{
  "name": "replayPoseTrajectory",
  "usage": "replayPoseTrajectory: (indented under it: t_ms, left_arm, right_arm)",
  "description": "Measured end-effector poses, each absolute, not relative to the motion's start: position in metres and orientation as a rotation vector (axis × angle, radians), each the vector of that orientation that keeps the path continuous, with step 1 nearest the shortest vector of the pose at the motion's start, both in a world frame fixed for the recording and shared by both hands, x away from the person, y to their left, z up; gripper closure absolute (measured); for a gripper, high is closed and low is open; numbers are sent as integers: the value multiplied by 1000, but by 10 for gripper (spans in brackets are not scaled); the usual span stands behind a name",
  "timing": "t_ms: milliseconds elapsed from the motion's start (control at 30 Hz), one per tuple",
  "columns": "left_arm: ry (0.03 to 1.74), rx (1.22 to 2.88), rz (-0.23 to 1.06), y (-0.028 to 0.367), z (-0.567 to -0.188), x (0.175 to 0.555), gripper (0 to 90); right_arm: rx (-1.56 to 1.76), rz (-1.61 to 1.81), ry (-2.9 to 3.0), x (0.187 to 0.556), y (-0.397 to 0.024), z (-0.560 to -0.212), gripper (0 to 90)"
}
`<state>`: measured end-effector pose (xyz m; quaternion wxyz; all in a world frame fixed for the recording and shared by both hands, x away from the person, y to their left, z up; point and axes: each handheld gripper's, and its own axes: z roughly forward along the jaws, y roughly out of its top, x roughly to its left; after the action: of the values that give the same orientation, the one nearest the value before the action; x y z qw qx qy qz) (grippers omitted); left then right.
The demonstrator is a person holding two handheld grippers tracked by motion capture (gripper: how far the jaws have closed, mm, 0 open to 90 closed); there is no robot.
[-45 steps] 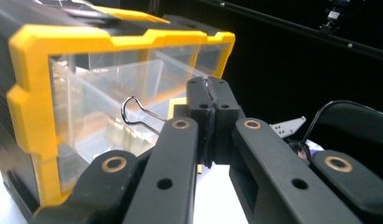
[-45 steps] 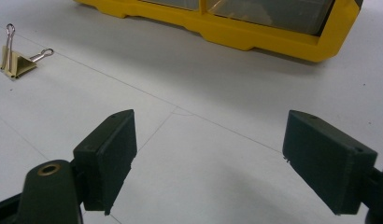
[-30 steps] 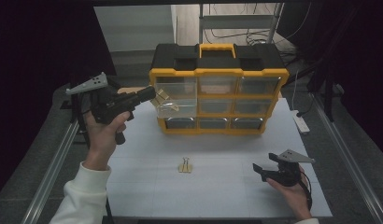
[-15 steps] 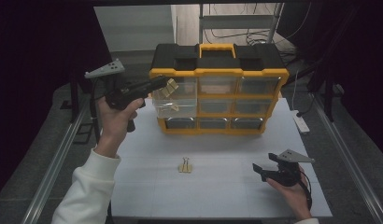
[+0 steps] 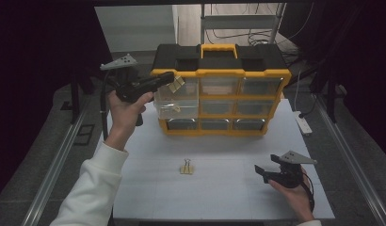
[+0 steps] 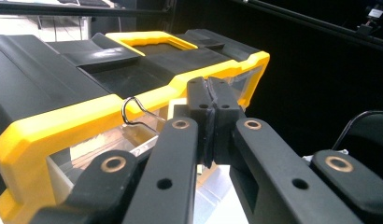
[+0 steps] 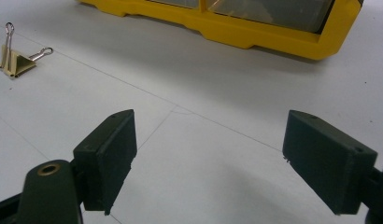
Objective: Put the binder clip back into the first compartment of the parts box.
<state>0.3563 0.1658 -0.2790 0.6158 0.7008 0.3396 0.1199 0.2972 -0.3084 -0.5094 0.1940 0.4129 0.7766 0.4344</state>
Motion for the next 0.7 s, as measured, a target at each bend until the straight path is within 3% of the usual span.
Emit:
replayPoseTrajectory:
  t_ms: [300,367,400,467,533,700]
  left_arm:
    - [810,1635,274,160,-284,364,883]
    - [805,1641,261,159,-285,365,763]
    - [790,1650,261,158,-286,365,763]
    - [788,1650,281,158,-286,362,526]
    - [779,1637,284,159,-284,358,377]
    - [759,1642,309,162,-281,342,262]
  right_arm:
    - [1153,1224,2183,297,-309,-509,179]
    - [1151,1224,2183,297,-309,-509,178]
    - [1151,1225,2184,297,-309,-509,178]
    - [1149,1226,2184,297,-309,-509,178]
    - [1151,1228,2183,297,-309,-509,178]
    - [1152,1225,2181,297,-309,-509,178]
